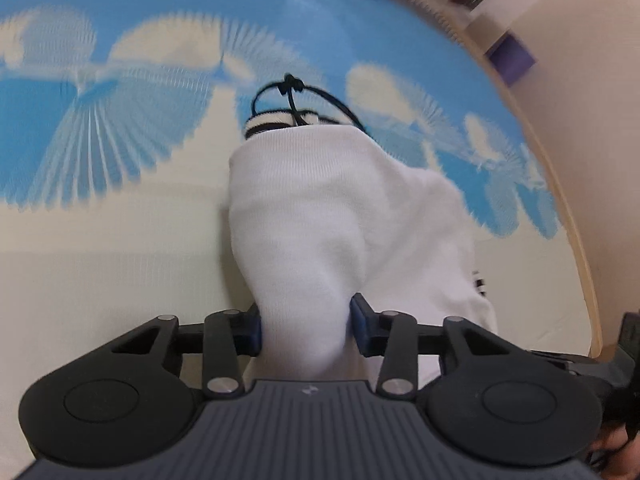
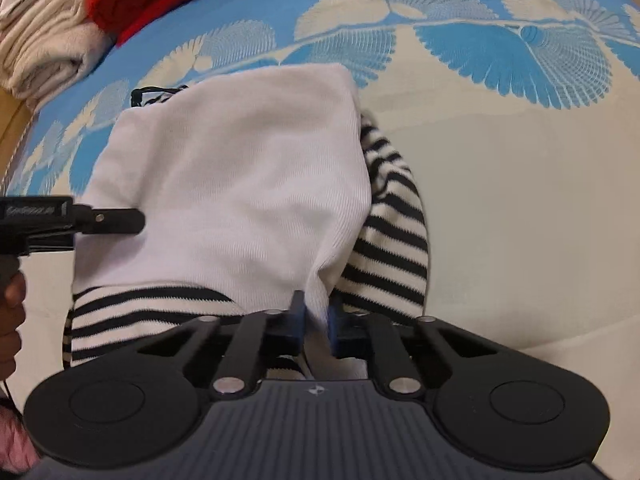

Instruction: Fold small clothes

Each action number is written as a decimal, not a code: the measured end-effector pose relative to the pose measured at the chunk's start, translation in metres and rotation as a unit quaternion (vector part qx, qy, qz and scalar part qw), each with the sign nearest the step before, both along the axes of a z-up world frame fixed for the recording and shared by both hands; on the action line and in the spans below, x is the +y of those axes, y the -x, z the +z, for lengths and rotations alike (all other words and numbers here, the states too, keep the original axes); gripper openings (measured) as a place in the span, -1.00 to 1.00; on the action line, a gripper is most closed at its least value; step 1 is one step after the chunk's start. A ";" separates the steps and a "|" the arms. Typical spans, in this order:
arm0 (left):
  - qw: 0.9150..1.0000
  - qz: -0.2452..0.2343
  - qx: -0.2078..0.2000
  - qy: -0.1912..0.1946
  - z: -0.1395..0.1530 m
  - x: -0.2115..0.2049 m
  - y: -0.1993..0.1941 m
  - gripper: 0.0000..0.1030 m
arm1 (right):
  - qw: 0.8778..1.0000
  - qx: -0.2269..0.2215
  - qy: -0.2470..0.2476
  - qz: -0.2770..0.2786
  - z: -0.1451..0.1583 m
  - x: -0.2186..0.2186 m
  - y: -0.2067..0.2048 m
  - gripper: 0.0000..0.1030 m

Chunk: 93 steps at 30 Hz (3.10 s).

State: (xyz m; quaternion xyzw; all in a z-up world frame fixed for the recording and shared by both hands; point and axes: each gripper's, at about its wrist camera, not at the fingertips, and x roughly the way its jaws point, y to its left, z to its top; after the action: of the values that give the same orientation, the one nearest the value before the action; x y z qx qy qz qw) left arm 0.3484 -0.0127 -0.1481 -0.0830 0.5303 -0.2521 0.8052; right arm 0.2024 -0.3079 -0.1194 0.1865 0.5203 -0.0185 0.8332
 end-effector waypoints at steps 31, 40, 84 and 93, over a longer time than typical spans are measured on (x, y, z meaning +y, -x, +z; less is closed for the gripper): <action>0.951 0.123 -0.247 -0.137 0.152 0.034 0.178 0.74 | 0.970 -0.227 0.080 0.020 0.130 0.025 0.079 0.36; 0.961 0.135 -0.210 -0.119 0.143 0.012 0.301 0.82 | 0.960 -0.265 0.086 -0.016 0.153 0.042 0.201 0.78; 0.963 0.140 -0.164 -0.163 0.106 -0.001 0.279 0.82 | 0.973 -0.209 0.078 0.056 0.132 0.074 0.192 0.84; 0.963 0.139 -0.165 -0.163 0.105 0.000 0.279 0.82 | 0.974 -0.204 0.077 0.056 0.130 0.075 0.190 0.84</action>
State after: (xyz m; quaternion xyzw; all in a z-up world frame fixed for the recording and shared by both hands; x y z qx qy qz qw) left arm 0.0691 -0.0127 -0.0427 0.0191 0.4072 -0.0579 0.9113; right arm 0.0126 -0.2333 0.0102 0.0918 0.3457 0.0267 0.9334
